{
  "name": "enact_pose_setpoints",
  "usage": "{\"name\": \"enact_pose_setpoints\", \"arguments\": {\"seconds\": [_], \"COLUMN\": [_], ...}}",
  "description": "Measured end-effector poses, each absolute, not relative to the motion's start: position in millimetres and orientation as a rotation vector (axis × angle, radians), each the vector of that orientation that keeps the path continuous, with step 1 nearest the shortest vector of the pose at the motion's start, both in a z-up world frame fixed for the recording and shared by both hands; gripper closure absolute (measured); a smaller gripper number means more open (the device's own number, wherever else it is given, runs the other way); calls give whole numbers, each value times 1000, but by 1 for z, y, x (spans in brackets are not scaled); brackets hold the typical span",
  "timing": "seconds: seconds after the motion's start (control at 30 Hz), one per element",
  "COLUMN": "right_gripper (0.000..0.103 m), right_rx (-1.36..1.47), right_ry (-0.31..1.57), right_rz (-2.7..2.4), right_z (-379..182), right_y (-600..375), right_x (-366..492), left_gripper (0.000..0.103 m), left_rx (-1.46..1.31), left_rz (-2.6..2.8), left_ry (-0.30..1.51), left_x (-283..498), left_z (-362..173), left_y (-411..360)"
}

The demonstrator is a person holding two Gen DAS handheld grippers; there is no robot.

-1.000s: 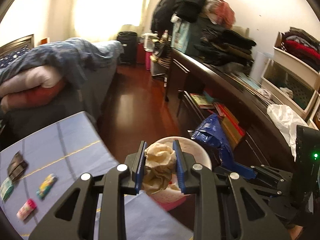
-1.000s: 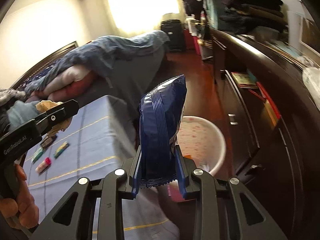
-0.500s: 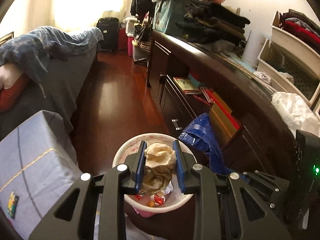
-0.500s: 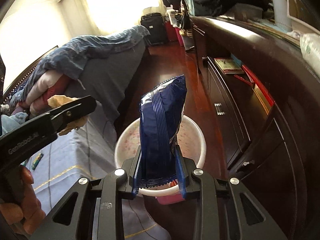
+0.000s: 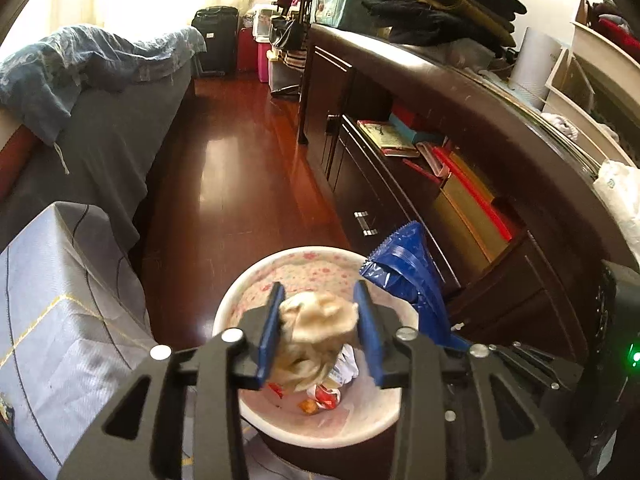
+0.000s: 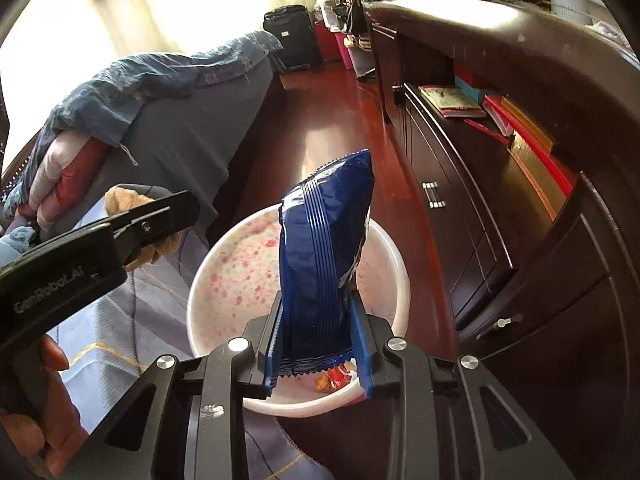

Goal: Collect trash
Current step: 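Carry the paper and blue bag over the wastebasket and open both tools, then move both open tools back over the table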

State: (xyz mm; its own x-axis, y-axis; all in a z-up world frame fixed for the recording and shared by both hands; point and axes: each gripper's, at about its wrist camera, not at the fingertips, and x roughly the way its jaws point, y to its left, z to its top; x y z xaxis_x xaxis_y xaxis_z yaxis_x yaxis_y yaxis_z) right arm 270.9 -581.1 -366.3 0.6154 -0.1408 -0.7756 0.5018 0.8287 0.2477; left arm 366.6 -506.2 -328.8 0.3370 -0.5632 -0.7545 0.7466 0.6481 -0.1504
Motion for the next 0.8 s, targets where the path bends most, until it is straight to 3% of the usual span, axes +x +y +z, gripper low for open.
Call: {"name": "enact_pose_setpoints", "arguments": {"seconds": [0.17,0.53,0.8], "right_gripper": [62,47,31], "right_rx": [457,458,411], "right_ry": [852,862,832], "right_rz": [-394,-413,-366], "right_z": [-378,-385,-349], "right_y": [-582,-577,-541], "right_x": [281,285,285], "left_gripper": [40,30,20], "left_rx": [211,136,142], "left_rz": [-852,-829,-719], "left_ry": [901,874,765], "left_x": [377,387,376], "left_z": [-339,-323,-280], "left_y": [-508,-480,-426]}}
